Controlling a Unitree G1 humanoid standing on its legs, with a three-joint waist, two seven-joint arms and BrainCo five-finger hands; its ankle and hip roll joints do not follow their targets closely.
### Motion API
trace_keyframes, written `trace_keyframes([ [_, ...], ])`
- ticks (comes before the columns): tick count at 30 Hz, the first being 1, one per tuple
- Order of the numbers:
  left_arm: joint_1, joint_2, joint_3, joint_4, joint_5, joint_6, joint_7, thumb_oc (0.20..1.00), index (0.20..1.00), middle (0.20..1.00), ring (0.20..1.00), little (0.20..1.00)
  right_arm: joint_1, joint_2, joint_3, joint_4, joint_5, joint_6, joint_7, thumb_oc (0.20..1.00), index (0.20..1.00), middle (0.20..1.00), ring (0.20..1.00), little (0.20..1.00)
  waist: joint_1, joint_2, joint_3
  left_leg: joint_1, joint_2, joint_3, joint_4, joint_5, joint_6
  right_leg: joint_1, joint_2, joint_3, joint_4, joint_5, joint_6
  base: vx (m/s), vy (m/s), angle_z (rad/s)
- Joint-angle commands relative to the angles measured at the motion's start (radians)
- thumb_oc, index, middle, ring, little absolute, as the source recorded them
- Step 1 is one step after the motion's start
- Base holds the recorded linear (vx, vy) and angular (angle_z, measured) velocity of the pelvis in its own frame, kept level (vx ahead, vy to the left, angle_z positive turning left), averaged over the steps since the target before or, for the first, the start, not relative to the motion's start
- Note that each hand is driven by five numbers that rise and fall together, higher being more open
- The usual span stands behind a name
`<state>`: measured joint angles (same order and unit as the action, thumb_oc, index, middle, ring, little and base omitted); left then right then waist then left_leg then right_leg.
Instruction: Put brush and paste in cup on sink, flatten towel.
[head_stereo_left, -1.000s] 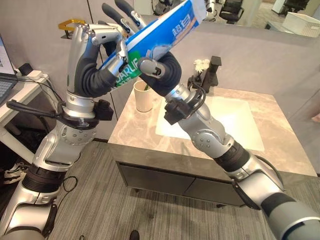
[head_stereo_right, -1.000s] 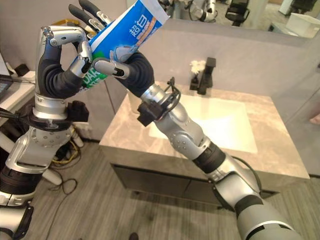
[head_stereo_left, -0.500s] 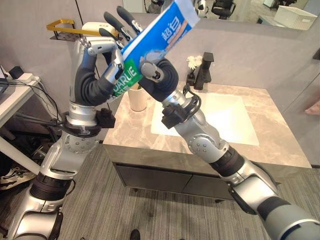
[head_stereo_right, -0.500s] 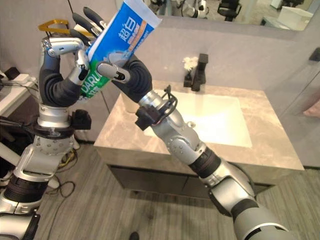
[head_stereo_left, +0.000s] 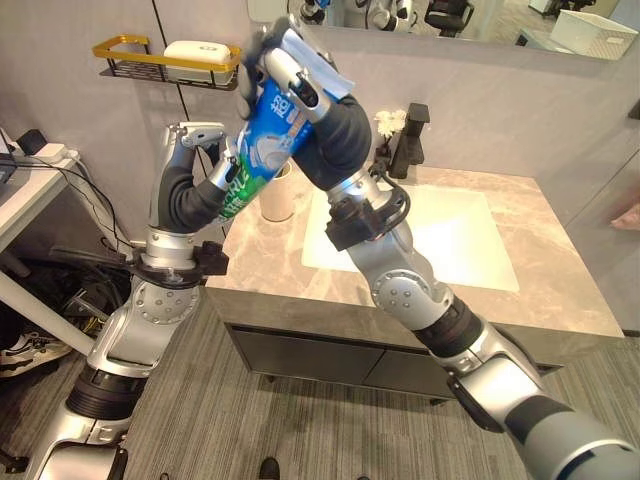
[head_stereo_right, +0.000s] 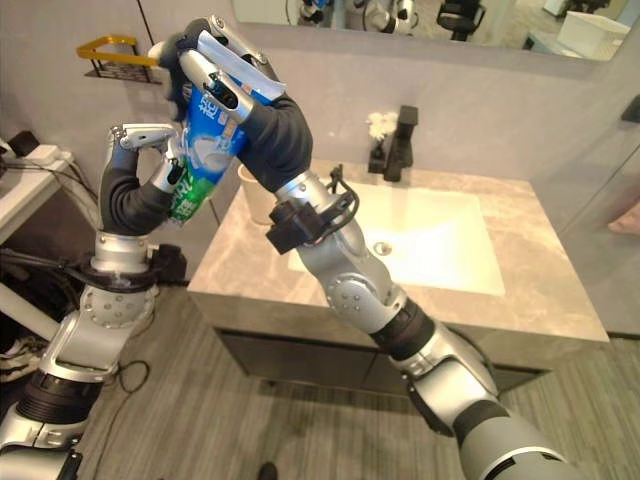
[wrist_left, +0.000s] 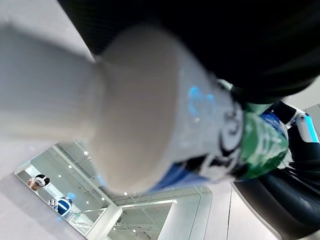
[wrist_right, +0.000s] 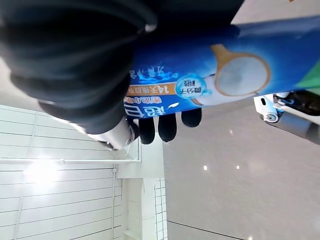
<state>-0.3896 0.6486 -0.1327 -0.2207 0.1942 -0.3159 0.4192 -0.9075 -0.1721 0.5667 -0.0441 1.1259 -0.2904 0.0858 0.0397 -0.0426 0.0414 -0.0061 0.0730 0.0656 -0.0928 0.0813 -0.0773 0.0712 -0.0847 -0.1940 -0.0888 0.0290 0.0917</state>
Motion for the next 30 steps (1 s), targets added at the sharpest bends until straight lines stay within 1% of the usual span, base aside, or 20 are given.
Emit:
trace_keyframes([
  [1,-0.056,0.020,0.021,0.019,-0.037,0.018,0.034,0.200,0.200,0.200,0.200,0.200,-0.046,0.052,-0.055,-0.078,0.008,-0.056,-0.003,0.200,0.200,0.200,0.200,0.200,0.000,-0.056,-0.021,0.092,0.031,0.039,0.006,-0.070,-0.035,-0.045,-0.080,0.028,0.001,0.119,0.057,0.00,0.000,0.00],
  [6,-0.061,0.008,0.024,0.012,-0.048,0.020,0.047,0.200,0.200,0.200,0.200,0.200,-0.031,0.051,-0.057,-0.074,0.002,-0.059,-0.018,0.200,0.200,0.200,0.200,0.200,-0.002,-0.056,-0.021,0.093,0.031,0.041,0.006,-0.071,-0.034,-0.046,-0.080,0.027,0.001,0.118,0.057,0.00,0.000,0.00],
  [7,-0.060,0.005,0.027,0.010,-0.052,0.020,0.053,0.300,0.300,0.300,0.300,0.300,-0.028,0.052,-0.061,-0.071,-0.002,-0.063,-0.026,0.200,0.200,0.200,0.200,0.200,-0.002,-0.056,-0.020,0.093,0.031,0.041,0.006,-0.071,-0.033,-0.047,-0.080,0.028,0.001,0.119,0.057,0.00,0.000,0.00],
  [8,-0.060,0.005,0.027,0.010,-0.052,0.020,0.053,0.300,0.300,0.300,0.300,0.300,-0.028,0.052,-0.060,-0.071,-0.002,-0.064,-0.026,0.200,0.200,0.200,0.200,0.200,-0.002,-0.056,-0.020,0.093,0.031,0.041,0.006,-0.071,-0.033,-0.047,-0.080,0.028,0.001,0.119,0.057,0.00,0.000,0.00],
  [9,-0.051,-0.006,0.036,-0.004,-0.062,0.022,0.067,1.000,1.000,1.000,1.000,1.000,-0.018,0.056,-0.070,-0.068,-0.014,-0.073,-0.048,0.200,0.200,0.200,0.200,0.200,-0.001,-0.055,-0.018,0.093,0.031,0.041,0.006,-0.071,-0.033,-0.046,-0.081,0.028,0.001,0.119,0.056,0.00,0.000,0.00],
  [10,-0.040,-0.023,0.050,-0.024,-0.068,0.027,0.090,1.000,1.000,1.000,1.000,1.000,-0.001,0.053,-0.082,-0.070,-0.044,-0.083,-0.079,0.200,0.200,0.200,0.200,0.200,-0.001,-0.055,-0.016,0.091,0.030,0.040,0.006,-0.071,-0.032,-0.046,-0.081,0.028,0.001,0.119,0.056,0.00,0.000,0.00],
  [11,-0.038,-0.024,0.051,-0.026,-0.067,0.028,0.089,1.000,1.000,1.000,1.000,1.000,0.000,0.053,-0.081,-0.072,-0.047,-0.083,-0.081,0.200,0.200,0.200,0.200,0.200,-0.001,-0.054,-0.017,0.091,0.030,0.040,0.006,-0.071,-0.032,-0.046,-0.081,0.028,0.001,0.119,0.057,0.00,0.000,0.00],
  [15,0.010,-0.052,0.079,-0.097,-0.114,0.018,0.094,1.000,1.000,1.000,1.000,1.000,0.031,0.051,-0.118,-0.073,-0.112,-0.101,-0.147,0.200,0.200,0.200,0.200,0.200,0.004,-0.052,-0.011,0.085,0.029,0.033,0.006,-0.068,-0.030,-0.049,-0.084,0.023,0.001,0.120,0.057,0.00,0.000,0.00],
  [19,0.057,-0.056,0.104,-0.142,-0.163,-0.005,0.086,1.000,1.000,1.000,1.000,1.000,0.013,0.048,-0.156,-0.046,-0.148,-0.115,-0.189,0.200,0.200,0.200,0.200,0.200,0.022,-0.053,-0.001,0.070,0.025,0.019,0.006,-0.064,-0.030,-0.052,-0.088,0.011,0.001,0.121,0.058,-0.02,0.004,0.08],
  [20,0.108,-0.052,0.129,-0.167,-0.187,-0.017,0.081,1.000,1.000,1.000,1.000,1.000,-0.011,0.040,-0.182,-0.025,-0.181,-0.123,-0.221,0.200,0.200,0.200,0.200,0.200,0.036,-0.054,0.007,0.060,0.022,0.009,0.006,-0.063,-0.028,-0.057,-0.091,0.006,0.001,0.124,0.059,-0.02,0.005,0.08],
  [21,0.110,-0.052,0.131,-0.170,-0.188,-0.017,0.079,1.000,1.000,1.000,1.000,1.000,-0.012,0.041,-0.182,-0.025,-0.182,-0.124,-0.222,0.200,0.200,0.200,0.200,0.200,0.035,-0.055,0.007,0.060,0.021,0.010,0.006,-0.062,-0.028,-0.058,-0.092,0.007,0.001,0.124,0.059,-0.03,0.009,0.10],
  [22,0.193,-0.054,0.166,-0.206,-0.241,-0.045,0.056,1.000,1.000,1.000,1.000,1.000,-0.040,0.013,-0.213,-0.017,-0.220,-0.130,-0.252,0.200,0.200,0.200,0.200,0.200,0.056,-0.054,0.018,0.047,0.016,-0.002,0.006,-0.059,-0.024,-0.067,-0.095,0.003,0.001,0.128,0.060,-0.02,0.009,0.09],
  [23,0.231,-0.056,0.182,-0.224,-0.276,-0.064,0.038,1.000,1.000,1.000,1.000,1.000,-0.051,0.003,-0.229,-0.014,-0.233,-0.132,-0.263,0.200,0.200,0.200,0.200,0.200,0.066,-0.053,0.022,0.039,0.013,-0.008,0.006,-0.057,-0.023,-0.071,-0.097,0.001,0.001,0.129,0.060,-0.02,0.009,0.09],
  [24,0.235,-0.056,0.186,-0.227,-0.279,-0.065,0.035,1.000,1.000,1.000,1.000,1.000,-0.052,0.004,-0.228,-0.014,-0.234,-0.131,-0.264,0.200,0.200,0.200,0.200,0.200,0.065,-0.054,0.021,0.038,0.013,-0.008,0.006,-0.056,-0.023,-0.072,-0.097,0.001,0.001,0.129,0.060,-0.03,0.009,0.13],
  [25,0.336,-0.072,0.201,-0.246,-0.383,-0.102,-0.031,1.000,1.000,1.000,1.000,1.000,-0.094,-0.028,-0.270,0.000,-0.257,-0.144,-0.292,0.200,0.200,0.200,0.200,0.200,0.094,-0.054,0.030,0.021,0.008,-0.022,0.006,-0.050,-0.023,-0.076,-0.103,-0.014,0.001,0.129,0.060,-0.02,0.001,0.13],
  [26,0.371,-0.077,0.211,-0.261,-0.440,-0.115,-0.067,1.000,1.000,1.000,1.000,1.000,-0.111,-0.040,-0.285,0.007,-0.262,-0.149,-0.299,0.200,0.200,0.200,0.200,0.200,0.106,-0.055,0.034,0.011,0.004,-0.033,0.006,-0.047,-0.023,-0.078,-0.106,-0.021,0.001,0.129,0.060,-0.03,0.009,0.19],
  [27,0.425,-0.085,0.213,-0.271,-0.526,-0.126,-0.127,1.000,1.000,1.000,1.000,1.000,-0.141,-0.065,-0.298,0.015,-0.280,-0.150,-0.308,0.200,0.200,0.200,0.200,0.200,0.119,-0.054,0.039,-0.003,-0.001,-0.045,0.006,-0.041,-0.021,-0.081,-0.110,-0.033,0.001,0.129,0.060,-0.02,0.008,0.26],
  [28,0.462,-0.089,0.210,-0.274,-0.588,-0.125,-0.164,1.000,1.000,1.000,1.000,1.000,-0.154,-0.089,-0.309,0.013,-0.291,-0.153,-0.314,0.200,0.200,0.200,0.200,0.200,0.131,-0.053,0.044,-0.011,-0.004,-0.053,0.006,-0.038,-0.021,-0.082,-0.113,-0.040,0.001,0.131,0.059,-0.01,0.012,0.38],
  [29,0.465,-0.089,0.213,-0.276,-0.596,-0.125,-0.171,1.000,1.000,1.000,1.000,1.000,-0.153,-0.089,-0.309,0.013,-0.291,-0.153,-0.314,0.200,0.200,0.200,0.200,0.200,0.129,-0.053,0.043,-0.013,-0.004,-0.055,0.006,-0.037,-0.021,-0.082,-0.113,-0.042,0.001,0.130,0.060,-0.01,0.003,0.35],
  [30,0.505,-0.080,0.215,-0.279,-0.643,-0.122,-0.211,1.000,1.000,1.000,1.000,1.000,-0.172,-0.115,-0.319,0.015,-0.302,-0.155,-0.320,0.200,0.200,0.200,0.200,0.200,0.142,-0.050,0.049,-0.022,-0.007,-0.064,0.006,-0.033,-0.020,-0.084,-0.114,-0.049,0.001,0.130,0.060,0.00,0.001,0.39],
])
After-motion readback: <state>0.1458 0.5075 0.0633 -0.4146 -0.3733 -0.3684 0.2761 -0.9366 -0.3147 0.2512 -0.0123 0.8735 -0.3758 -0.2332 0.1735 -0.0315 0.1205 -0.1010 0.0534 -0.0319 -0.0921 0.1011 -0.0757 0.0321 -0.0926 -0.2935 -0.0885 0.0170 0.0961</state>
